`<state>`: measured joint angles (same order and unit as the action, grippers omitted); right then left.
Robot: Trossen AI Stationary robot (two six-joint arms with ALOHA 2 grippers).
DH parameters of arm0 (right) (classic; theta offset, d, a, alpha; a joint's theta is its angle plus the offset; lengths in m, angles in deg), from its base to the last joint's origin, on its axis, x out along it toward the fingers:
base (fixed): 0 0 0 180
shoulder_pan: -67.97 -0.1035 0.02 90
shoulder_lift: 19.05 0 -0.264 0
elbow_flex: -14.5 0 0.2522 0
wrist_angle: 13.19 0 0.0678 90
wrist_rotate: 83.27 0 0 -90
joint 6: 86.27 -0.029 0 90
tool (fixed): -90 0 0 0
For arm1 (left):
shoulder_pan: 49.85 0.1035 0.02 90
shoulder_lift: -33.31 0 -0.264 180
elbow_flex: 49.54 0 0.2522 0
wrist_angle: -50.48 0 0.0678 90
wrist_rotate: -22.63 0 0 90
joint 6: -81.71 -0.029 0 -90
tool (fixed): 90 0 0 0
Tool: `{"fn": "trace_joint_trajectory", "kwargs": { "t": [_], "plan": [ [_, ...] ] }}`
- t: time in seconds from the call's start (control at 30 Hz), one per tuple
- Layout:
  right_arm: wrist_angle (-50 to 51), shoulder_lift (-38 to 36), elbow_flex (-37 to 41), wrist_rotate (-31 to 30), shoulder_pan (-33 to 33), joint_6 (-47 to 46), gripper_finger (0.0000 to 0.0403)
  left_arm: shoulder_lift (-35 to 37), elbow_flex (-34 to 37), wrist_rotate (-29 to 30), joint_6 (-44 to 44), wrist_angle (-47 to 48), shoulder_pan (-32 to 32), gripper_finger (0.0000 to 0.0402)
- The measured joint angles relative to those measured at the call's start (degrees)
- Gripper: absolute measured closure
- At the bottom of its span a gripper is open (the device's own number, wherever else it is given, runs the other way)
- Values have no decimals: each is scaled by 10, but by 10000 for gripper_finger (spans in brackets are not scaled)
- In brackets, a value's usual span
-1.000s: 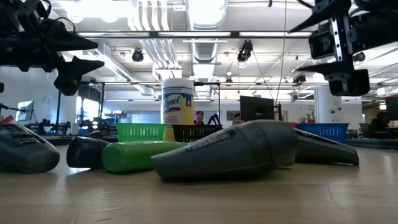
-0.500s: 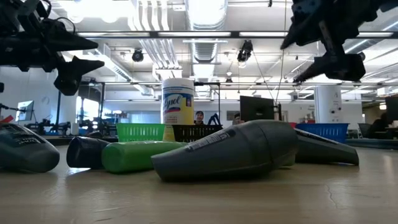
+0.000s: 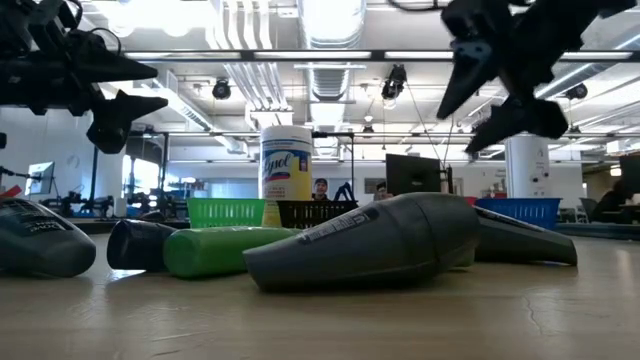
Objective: Pick & Place Travel size toiletries
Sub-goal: Put the black deodorant into the blue bin
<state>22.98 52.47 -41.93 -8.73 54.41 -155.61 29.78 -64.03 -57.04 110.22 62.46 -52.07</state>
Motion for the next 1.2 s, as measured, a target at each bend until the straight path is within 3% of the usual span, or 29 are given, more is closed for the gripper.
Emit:
{"fn": "trace_joint_trajectory", "kwargs": {
  "t": [0.2,0.57,1.0,1.2],
  "plan": [
    [40,84,-30,74,16,41,113,0,0,0,0,-1,0,184],
    [96,182,-93,83,18,133,130,0,0,0,0,-2,0,184],
    [106,291,-142,82,21,169,86,0,0,0,0,-3,0,184],
    [109,330,-156,76,24,173,91,0,0,0,0,-3,0,184]
  ]
}}
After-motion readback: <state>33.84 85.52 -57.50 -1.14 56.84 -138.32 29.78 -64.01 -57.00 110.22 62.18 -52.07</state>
